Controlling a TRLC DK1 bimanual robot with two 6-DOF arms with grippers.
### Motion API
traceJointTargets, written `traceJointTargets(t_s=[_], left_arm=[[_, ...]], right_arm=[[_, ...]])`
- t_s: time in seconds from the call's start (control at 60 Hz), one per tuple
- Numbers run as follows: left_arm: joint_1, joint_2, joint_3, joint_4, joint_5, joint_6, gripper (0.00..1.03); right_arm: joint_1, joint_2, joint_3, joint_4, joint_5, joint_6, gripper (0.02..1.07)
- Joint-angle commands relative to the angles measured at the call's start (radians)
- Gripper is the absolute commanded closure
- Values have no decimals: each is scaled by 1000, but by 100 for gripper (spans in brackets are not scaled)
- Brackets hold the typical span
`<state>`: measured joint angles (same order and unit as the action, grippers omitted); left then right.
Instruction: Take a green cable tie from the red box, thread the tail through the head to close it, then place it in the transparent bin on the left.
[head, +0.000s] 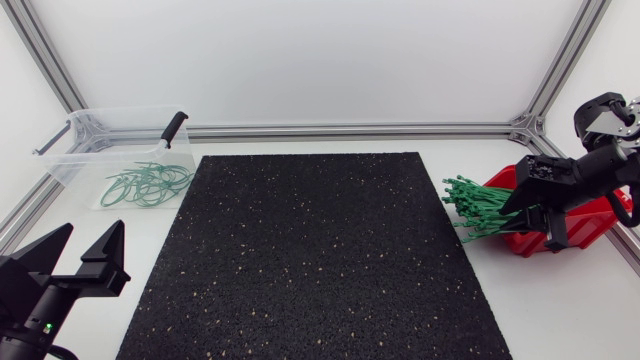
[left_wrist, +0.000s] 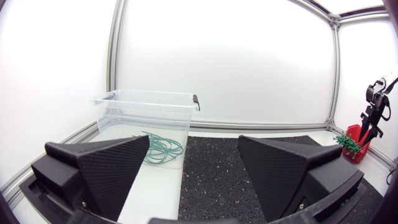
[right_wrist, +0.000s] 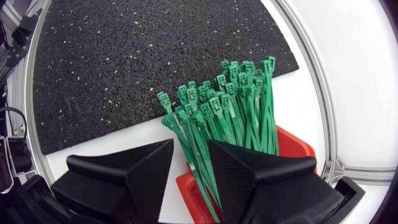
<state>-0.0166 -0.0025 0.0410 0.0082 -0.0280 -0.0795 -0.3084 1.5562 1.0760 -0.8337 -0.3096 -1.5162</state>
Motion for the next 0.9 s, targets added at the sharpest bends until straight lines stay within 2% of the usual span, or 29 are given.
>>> traceJointTargets(t_s=[0.0, 0.283, 0.467, 0.6, 0.683, 0.883], left_arm=[[-8, -7, -39, -11, -7, -17, 4], [-8, -7, -41, -13, -7, -17, 4], [-8, -7, -39, -13, -7, -17, 4], [-11, -7, -39, -13, -7, -17, 4], [-11, -7, -39, -13, -7, -17, 4], [-13, -7, -39, -13, -7, -17, 4]], right_arm=[[6, 24, -36, 5, 14, -21, 63], [11, 45, -60, 42, 18, -21, 67], [20, 45, -77, 54, 18, -19, 83], [23, 42, -94, 76, 30, -19, 85], [23, 35, -99, 79, 30, -21, 92], [23, -8, -103, 81, 29, -25, 97]])
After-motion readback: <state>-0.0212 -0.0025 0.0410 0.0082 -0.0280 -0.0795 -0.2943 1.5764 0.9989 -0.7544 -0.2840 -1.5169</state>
